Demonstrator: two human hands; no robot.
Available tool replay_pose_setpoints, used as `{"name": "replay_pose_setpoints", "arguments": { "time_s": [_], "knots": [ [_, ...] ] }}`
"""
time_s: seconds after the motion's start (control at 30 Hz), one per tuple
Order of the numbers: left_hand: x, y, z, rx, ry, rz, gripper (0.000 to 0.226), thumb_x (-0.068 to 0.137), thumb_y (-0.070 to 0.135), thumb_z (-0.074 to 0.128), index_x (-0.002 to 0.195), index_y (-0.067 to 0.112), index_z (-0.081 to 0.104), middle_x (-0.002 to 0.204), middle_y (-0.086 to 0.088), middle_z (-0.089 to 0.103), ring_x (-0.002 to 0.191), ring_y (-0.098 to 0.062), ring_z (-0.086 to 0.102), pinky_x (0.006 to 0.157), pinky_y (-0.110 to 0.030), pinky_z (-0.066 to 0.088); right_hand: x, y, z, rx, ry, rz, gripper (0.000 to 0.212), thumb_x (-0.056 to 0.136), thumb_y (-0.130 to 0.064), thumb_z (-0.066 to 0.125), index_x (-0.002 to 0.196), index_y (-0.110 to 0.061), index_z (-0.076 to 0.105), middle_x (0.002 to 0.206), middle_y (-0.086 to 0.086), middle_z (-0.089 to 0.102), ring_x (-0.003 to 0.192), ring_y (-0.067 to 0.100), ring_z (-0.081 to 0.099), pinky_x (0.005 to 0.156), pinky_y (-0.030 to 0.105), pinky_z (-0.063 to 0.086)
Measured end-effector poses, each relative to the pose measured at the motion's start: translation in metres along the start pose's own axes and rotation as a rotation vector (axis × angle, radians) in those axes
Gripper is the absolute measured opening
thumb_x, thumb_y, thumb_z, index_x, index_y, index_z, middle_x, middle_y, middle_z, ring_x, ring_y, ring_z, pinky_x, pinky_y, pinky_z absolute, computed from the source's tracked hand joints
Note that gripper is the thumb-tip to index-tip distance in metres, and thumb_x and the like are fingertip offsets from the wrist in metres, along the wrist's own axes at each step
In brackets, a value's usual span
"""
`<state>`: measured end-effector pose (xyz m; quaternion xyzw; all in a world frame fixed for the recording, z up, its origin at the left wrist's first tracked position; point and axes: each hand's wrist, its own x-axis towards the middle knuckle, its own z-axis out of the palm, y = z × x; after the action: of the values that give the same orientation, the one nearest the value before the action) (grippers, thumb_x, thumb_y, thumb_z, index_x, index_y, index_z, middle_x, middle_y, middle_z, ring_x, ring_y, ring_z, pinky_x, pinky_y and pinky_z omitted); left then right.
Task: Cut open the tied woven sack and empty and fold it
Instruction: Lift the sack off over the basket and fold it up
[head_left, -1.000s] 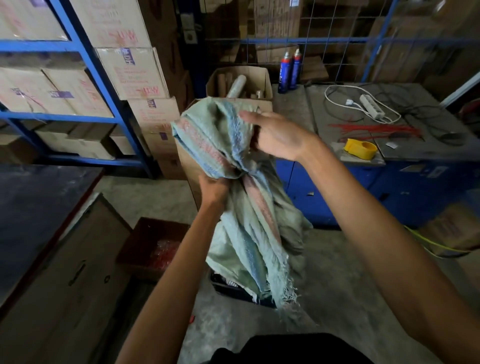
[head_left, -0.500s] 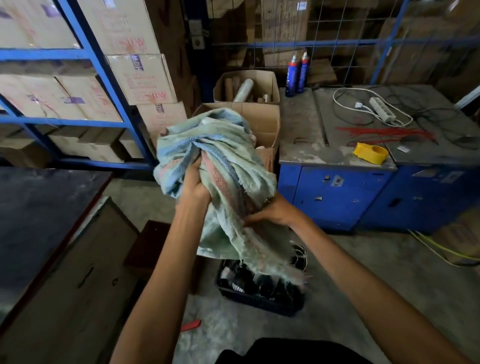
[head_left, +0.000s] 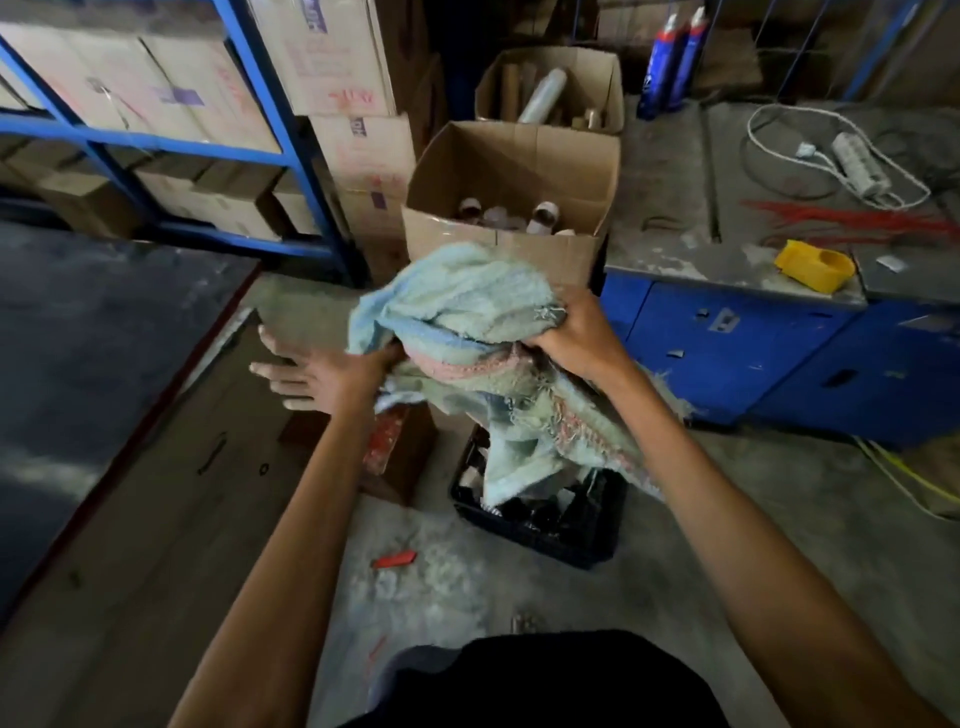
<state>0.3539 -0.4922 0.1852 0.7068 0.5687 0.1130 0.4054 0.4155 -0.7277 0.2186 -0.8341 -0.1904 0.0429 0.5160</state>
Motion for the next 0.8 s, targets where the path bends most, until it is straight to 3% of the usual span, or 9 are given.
{"name": "replay_pose_setpoints", "arguments": {
  "time_s": [0.1, 0.17, 0.27, 0.37, 0.47, 0.53, 0.6, 0.7, 0.8],
  "knots": [
    [0.013, -0.043, 0.000, 0.265, -0.096, 0.624, 0.133, 0.059, 0.065, 0.077, 0.163, 0.026, 0.003, 0.171, -0.018, -0.009, 0.155, -0.035, -0.017, 0.119, -0.049, -0.020, 0.011, -0.026, 0.022, 0.106, -0.016, -0.104, 0.021, 0.076, -0.010, 0.074, 0.094, 0.000, 0.074, 0.100, 0.006, 0.077, 0.098, 0.015, 0.071, 0.089, 0.037, 0.057],
    [0.027, -0.061, 0.000, 0.318, -0.414, 0.860, 0.097, 0.068, 0.066, 0.056, 0.153, 0.022, 0.042, 0.165, -0.016, 0.030, 0.156, -0.038, 0.016, 0.124, -0.059, -0.009, 0.016, -0.046, 0.041, 0.280, 0.011, -0.101, 0.017, 0.081, -0.004, 0.069, 0.097, -0.004, 0.074, 0.100, 0.006, 0.075, 0.096, 0.012, 0.070, 0.088, 0.030, 0.057],
    [0.011, -0.069, -0.023, -0.361, -0.735, 0.500, 0.032, 0.090, 0.046, 0.048, 0.107, 0.031, 0.071, 0.117, -0.002, 0.073, 0.115, -0.020, 0.066, 0.110, -0.057, 0.045, 0.028, -0.069, 0.073, 0.453, 0.111, 0.012, 0.020, 0.080, -0.008, 0.058, 0.085, -0.020, 0.073, 0.089, -0.004, 0.074, 0.091, 0.013, 0.069, 0.083, 0.027, 0.056],
    [0.006, -0.073, -0.061, -0.811, -0.860, 0.262, 0.036, 0.107, 0.038, 0.036, 0.107, 0.019, 0.066, 0.107, -0.004, 0.077, 0.105, -0.022, 0.069, 0.098, -0.047, 0.053, 0.033, -0.084, 0.106, 0.589, 0.227, 0.114, 0.021, 0.074, -0.008, 0.052, 0.072, -0.023, 0.066, 0.066, -0.015, 0.070, 0.072, 0.003, 0.064, 0.071, 0.023, 0.052],
    [0.024, -0.085, -0.098, -0.755, -1.007, 0.327, 0.074, 0.080, 0.074, 0.061, 0.132, 0.022, 0.055, 0.126, 0.004, 0.071, 0.119, -0.014, 0.067, 0.097, -0.033, 0.056, 0.031, -0.108, 0.147, 0.745, 0.292, 0.199, 0.014, 0.067, -0.011, 0.050, 0.067, -0.021, 0.059, 0.061, -0.013, 0.065, 0.064, 0.003, 0.058, 0.068, 0.024, 0.047],
    [0.035, -0.092, -0.112, -0.532, -0.972, 0.548, 0.101, 0.063, 0.069, 0.081, 0.141, 0.016, 0.046, 0.131, 0.012, 0.069, 0.123, -0.005, 0.065, 0.098, -0.024, 0.054, 0.026, -0.123, 0.177, 0.758, 0.277, 0.252, 0.010, 0.069, -0.015, 0.052, 0.078, -0.017, 0.057, 0.076, -0.006, 0.060, 0.073, 0.008, 0.056, 0.066, 0.022, 0.047],
    [0.051, -0.106, -0.117, -0.434, -0.870, 0.615, 0.111, 0.058, 0.061, 0.089, 0.145, 0.010, 0.043, 0.137, 0.002, 0.066, 0.127, -0.013, 0.063, 0.105, -0.037, 0.054, 0.020, -0.130, 0.204, 0.786, 0.212, 0.345, 0.023, 0.082, -0.016, 0.058, 0.103, -0.010, 0.051, 0.089, -0.002, 0.057, 0.084, 0.014, 0.058, 0.065, 0.018, 0.048],
    [0.080, -0.137, -0.123, -0.423, -0.605, 0.559, 0.104, 0.060, 0.058, 0.091, 0.143, 0.013, 0.048, 0.139, -0.002, 0.064, 0.129, -0.017, 0.062, 0.109, -0.050, 0.050, 0.021, -0.125, 0.234, 0.650, 0.036, 0.340, 0.050, 0.090, -0.020, 0.063, 0.128, -0.010, 0.033, 0.101, -0.002, 0.058, 0.090, 0.009, 0.059, 0.072, 0.017, 0.051],
    [0.101, -0.161, -0.131, -0.481, -0.417, 0.379, 0.086, 0.069, 0.040, 0.089, 0.142, 0.018, 0.050, 0.136, 0.000, 0.066, 0.123, -0.012, 0.064, 0.107, -0.044, 0.052, 0.031, -0.108, 0.253, 0.220, -0.110, 0.308, 0.052, 0.080, -0.040, 0.077, 0.117, -0.018, 0.048, 0.102, -0.009, 0.060, 0.095, 0.007, 0.060, 0.087, 0.027, 0.048]
  ]
}}
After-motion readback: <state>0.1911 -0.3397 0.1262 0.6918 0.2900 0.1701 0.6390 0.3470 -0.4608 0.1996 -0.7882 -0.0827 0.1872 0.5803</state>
